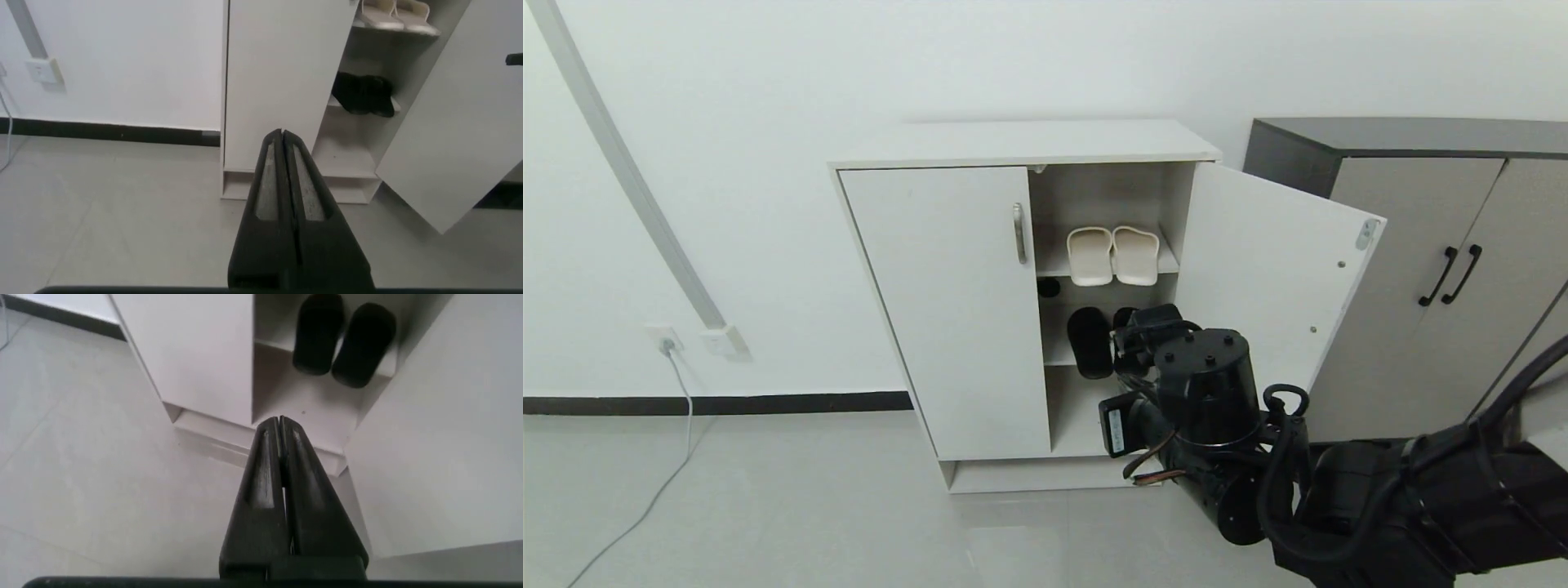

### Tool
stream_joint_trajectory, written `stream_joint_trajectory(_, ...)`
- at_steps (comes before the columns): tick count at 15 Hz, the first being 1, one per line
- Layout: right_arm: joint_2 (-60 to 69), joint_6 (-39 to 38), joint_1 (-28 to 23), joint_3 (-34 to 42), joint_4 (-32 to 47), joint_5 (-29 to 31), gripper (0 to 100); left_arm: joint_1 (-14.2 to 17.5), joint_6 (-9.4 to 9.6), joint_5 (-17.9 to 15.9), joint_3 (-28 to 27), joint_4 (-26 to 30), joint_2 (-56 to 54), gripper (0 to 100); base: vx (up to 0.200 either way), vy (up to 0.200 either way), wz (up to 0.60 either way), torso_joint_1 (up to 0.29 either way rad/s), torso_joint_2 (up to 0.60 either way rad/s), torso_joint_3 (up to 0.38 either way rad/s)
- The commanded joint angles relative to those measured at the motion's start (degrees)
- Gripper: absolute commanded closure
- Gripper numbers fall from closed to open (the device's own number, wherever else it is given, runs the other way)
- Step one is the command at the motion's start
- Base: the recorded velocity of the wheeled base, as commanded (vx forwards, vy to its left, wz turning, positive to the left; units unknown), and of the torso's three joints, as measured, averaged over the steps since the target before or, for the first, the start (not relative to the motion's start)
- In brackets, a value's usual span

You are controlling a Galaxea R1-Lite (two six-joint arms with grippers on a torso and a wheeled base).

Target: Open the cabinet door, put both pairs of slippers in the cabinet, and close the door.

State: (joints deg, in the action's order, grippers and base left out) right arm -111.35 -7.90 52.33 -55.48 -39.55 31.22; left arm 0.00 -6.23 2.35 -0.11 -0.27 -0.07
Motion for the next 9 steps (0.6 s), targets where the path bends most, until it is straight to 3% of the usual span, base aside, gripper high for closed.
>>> stream_joint_trajectory(1, -0.1, 0.0, 0.0, 0.0, 0.0, 0.0, 100, 0.0, -0.01, 0.0, 0.0, 0.0, 0.1, 100, 0.0, 0.0, 0.0, 0.144, -0.46, -0.33)
stream_joint_trajectory(9, -1.2, -0.1, 0.0, 0.0, 0.0, 0.0, 100, 0.0, -0.01, 0.0, 0.0, 0.0, 0.1, 100, 0.0, 0.0, 0.0, 0.158, -0.48, -0.321)
